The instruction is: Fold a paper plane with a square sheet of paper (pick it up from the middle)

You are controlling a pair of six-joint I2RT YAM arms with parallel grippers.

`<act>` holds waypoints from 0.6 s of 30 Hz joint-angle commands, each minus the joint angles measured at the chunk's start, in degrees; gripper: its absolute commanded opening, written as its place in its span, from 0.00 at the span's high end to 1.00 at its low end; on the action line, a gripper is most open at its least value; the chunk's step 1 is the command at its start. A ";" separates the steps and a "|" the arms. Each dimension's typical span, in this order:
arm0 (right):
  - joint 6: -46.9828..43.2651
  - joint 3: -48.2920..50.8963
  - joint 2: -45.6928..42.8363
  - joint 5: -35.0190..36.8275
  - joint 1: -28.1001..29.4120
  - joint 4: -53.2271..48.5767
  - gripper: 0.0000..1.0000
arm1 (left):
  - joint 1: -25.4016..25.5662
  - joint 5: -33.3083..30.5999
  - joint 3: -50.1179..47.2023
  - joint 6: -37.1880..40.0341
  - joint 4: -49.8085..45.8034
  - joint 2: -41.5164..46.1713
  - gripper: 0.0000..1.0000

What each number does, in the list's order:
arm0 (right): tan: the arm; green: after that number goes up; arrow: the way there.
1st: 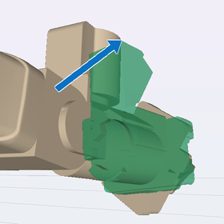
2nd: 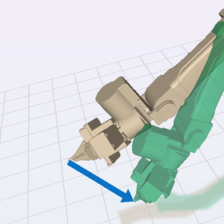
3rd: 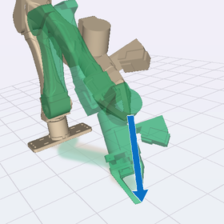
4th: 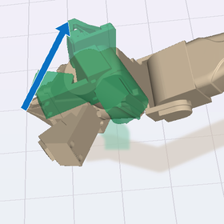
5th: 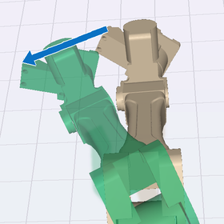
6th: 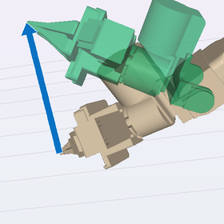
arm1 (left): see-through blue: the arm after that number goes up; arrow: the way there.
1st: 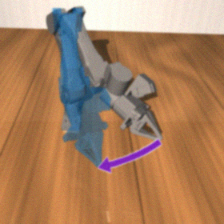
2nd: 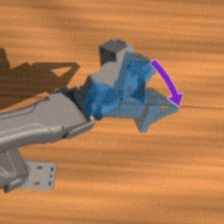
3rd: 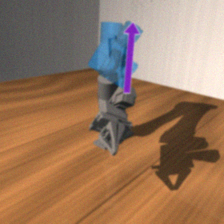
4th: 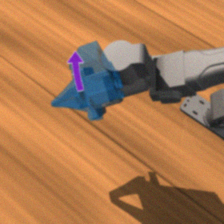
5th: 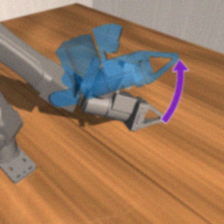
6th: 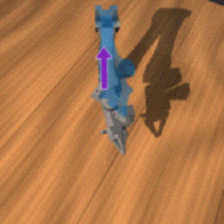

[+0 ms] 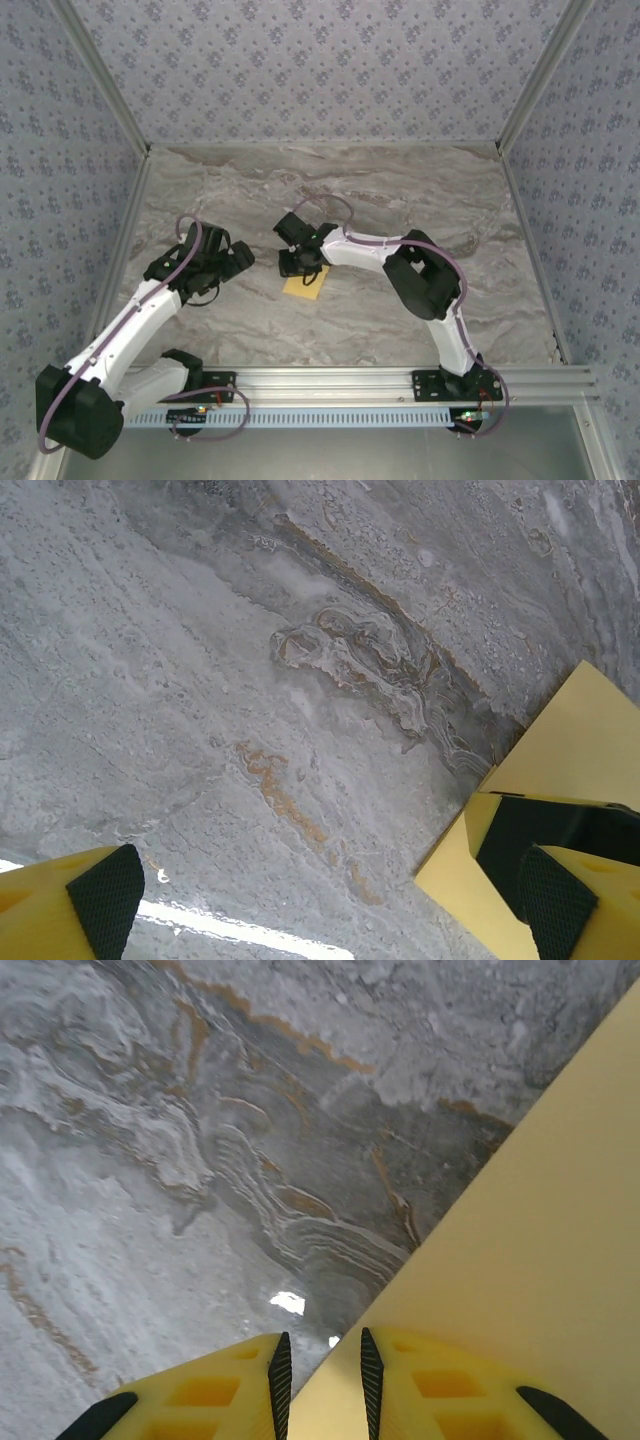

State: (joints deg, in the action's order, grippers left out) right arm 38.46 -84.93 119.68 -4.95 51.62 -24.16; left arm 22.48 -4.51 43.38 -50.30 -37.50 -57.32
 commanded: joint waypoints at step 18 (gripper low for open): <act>-25.88 24.10 -16.81 -8.30 -3.53 -5.11 0.67 | 2.00 13.88 -0.58 2.78 11.09 -8.30 0.02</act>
State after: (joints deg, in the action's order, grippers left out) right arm 16.75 -63.46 105.21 -12.10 49.56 -23.24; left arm 23.07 4.82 42.78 -49.25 -31.33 -64.16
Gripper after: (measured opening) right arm 0.318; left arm 0.989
